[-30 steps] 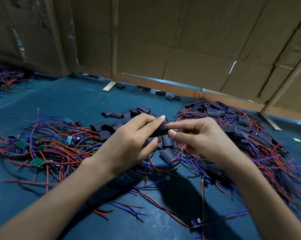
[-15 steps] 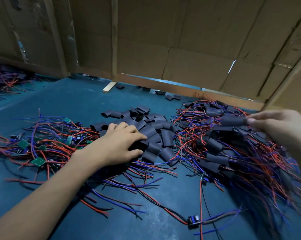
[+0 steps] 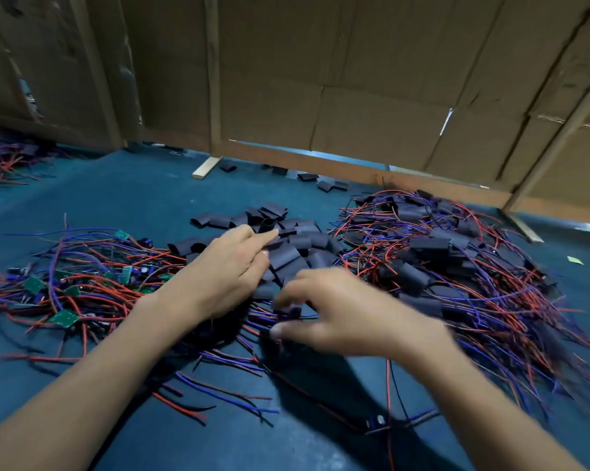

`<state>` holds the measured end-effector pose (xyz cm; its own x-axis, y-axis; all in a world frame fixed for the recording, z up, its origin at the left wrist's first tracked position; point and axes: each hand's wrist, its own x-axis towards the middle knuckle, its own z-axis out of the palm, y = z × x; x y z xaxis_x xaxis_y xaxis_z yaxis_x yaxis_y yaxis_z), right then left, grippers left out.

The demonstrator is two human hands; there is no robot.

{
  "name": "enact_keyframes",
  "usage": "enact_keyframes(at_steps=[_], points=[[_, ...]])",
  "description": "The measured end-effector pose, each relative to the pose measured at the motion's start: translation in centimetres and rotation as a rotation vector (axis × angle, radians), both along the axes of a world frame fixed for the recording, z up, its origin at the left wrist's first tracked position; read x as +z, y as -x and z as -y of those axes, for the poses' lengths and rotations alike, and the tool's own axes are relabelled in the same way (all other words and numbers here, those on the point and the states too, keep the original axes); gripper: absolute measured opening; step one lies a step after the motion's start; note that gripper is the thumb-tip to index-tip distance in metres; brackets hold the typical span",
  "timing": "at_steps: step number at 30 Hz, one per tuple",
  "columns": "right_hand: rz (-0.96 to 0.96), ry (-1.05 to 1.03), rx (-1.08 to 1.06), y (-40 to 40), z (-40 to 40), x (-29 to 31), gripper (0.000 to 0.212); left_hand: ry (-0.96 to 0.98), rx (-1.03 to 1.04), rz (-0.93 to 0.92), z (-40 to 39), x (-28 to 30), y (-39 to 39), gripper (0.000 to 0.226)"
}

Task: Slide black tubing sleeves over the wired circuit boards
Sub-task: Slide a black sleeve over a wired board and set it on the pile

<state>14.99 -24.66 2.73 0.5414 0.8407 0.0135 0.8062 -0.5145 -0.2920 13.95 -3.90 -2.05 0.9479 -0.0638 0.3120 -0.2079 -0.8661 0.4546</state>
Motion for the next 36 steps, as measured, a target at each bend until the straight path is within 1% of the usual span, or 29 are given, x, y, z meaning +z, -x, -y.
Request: enact_keyframes(at_steps=[2, 4, 7, 9, 11, 13, 14, 16, 19, 22, 24, 27, 29, 32, 34, 36], points=[[0.039, 0.027, -0.002, 0.6, -1.3, -2.2, 0.032, -0.153, 0.047, -0.074, -0.5, -0.2, -0.2, 0.049], [0.049, 0.002, -0.034, 0.5, -1.7, -3.2, 0.025, -0.328, 0.071, -0.168, -0.9, 0.1, -0.2, 0.051], [0.116, -0.049, -0.066, 0.1, -1.4, -4.0, 0.016, -0.466, 0.054, -0.266, -1.1, 0.5, 0.1, 0.049], [0.143, -0.223, -0.063, 0.4, -1.6, -4.5, 0.019, -0.459, 0.029, -0.310, -1.0, 0.5, 0.2, 0.048], [0.106, -0.362, -0.056, 1.1, -2.3, -5.0, 0.023, -0.474, 0.029, -0.300, -1.2, 0.4, 0.1, 0.046], [0.046, -0.316, -0.048, 1.5, -2.8, -5.8, 0.034, -0.506, 0.051, -0.293, -1.5, 0.4, -0.3, 0.048], [0.050, -0.263, -0.046, 1.6, -2.9, -6.2, 0.039, -0.494, 0.064, -0.296, -1.6, 0.5, -0.4, 0.049], [0.123, -0.172, -0.039, 1.7, -3.0, -6.7, 0.044, -0.469, 0.080, -0.265, -1.7, 0.5, -0.6, 0.044], [0.213, -0.136, -0.008, 1.7, -3.0, -6.2, 0.037, -0.468, 0.087, -0.206, -1.7, 0.4, -0.6, 0.036], [0.261, -0.105, 0.005, 1.6, -2.6, -5.0, 0.029, -0.504, 0.116, -0.233, -1.8, 0.3, -0.6, 0.043], [0.170, -0.147, -0.003, 1.5, -2.1, -3.9, 0.022, -0.504, 0.153, -0.270, -2.1, 0.3, -0.5, 0.051], [-0.116, -0.366, -0.129, 0.6, -0.7, -1.0, 0.009, -0.510, 0.216, -0.269, -2.3, 0.7, -0.2, 0.056], [-0.300, -0.514, -0.203, -0.3, 0.5, 1.1, 0.007, -0.506, 0.230, -0.257, -2.3, 0.8, -0.1, 0.051], [-0.579, -0.713, -0.215, -1.5, 2.6, 3.2, 0.009, -0.419, 0.199, -0.277, -2.1, 0.9, 0.2, 0.042], [-0.633, -0.781, -0.226, -2.1, 3.9, 4.0, 0.014, -0.356, 0.181, -0.284, -1.8, 1.1, 0.3, 0.042], [-0.610, -0.795, -0.240, -2.7, 5.0, 4.5, 0.019, -0.274, 0.146, -0.244, -1.6, 1.2, 0.3, 0.045]])
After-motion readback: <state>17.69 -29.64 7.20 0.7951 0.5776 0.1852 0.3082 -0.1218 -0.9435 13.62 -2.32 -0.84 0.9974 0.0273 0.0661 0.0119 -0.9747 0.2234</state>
